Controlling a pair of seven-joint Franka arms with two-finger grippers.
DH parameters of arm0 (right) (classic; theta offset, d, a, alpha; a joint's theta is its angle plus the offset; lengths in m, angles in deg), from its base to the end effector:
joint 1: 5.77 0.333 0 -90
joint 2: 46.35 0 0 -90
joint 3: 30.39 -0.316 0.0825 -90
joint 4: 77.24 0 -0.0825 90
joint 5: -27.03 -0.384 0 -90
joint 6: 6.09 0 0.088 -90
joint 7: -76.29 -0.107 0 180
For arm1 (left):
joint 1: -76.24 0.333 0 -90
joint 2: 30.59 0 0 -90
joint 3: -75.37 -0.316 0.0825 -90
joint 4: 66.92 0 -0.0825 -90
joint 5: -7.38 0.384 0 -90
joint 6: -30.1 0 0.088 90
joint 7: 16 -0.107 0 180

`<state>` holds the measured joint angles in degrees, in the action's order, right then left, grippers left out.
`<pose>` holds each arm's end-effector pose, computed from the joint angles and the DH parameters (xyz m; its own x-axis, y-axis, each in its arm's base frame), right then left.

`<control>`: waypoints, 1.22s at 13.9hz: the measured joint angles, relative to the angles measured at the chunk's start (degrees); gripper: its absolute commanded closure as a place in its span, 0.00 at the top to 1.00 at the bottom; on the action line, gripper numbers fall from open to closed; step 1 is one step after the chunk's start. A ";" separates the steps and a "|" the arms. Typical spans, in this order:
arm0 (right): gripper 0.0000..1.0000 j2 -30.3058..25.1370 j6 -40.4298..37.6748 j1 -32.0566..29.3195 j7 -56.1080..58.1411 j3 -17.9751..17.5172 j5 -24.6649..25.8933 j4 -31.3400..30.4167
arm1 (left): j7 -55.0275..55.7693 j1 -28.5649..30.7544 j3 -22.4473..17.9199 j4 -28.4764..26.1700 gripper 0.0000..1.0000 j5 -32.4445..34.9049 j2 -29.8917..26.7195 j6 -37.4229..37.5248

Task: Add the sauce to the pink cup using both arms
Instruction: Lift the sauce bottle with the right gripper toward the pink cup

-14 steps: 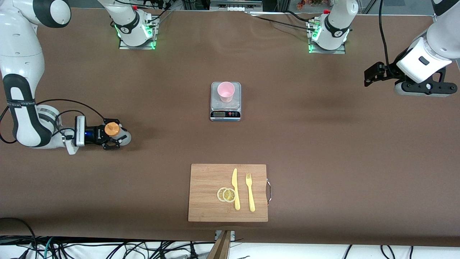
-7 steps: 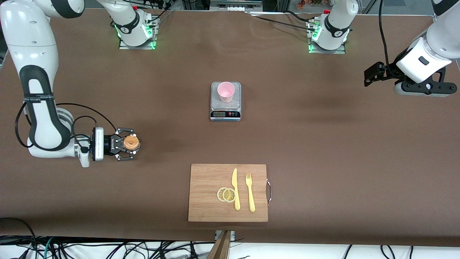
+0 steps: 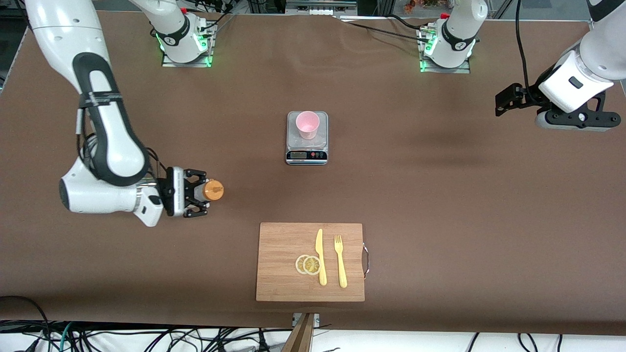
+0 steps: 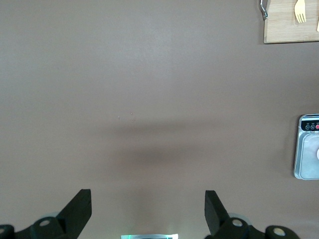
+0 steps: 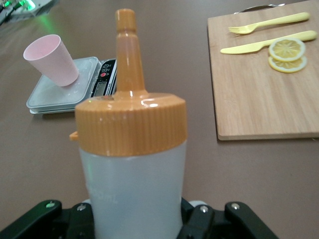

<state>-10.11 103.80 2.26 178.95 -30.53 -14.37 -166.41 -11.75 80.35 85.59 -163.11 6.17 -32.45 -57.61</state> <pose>0.6670 0.1427 0.2717 0.0612 0.7970 0.6008 0.9740 0.0840 -0.2106 0.5331 -0.0608 0.5881 0.9927 -0.0318 -0.1166 -0.0313 -0.9995 0.0067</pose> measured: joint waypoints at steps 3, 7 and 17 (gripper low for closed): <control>0.00 -1.32 0.28 3.20 -3.30 0.02 6.77 -0.01 | 0.00 0.00 0.00 0.00 1.00 0.00 0.00 0.00; 0.00 -2.60 0.28 6.67 -4.19 0.07 11.38 -0.44 | 0.00 0.00 0.00 0.00 1.00 0.00 0.00 0.05; 0.00 -7.02 0.04 16.59 -22.86 0.03 24.01 -4.20 | 0.00 0.00 0.00 0.00 1.00 0.00 0.00 0.39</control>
<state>-17.13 103.84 18.85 156.09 -30.50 9.65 -170.60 -11.75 80.35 85.59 -163.11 6.18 -32.45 -57.22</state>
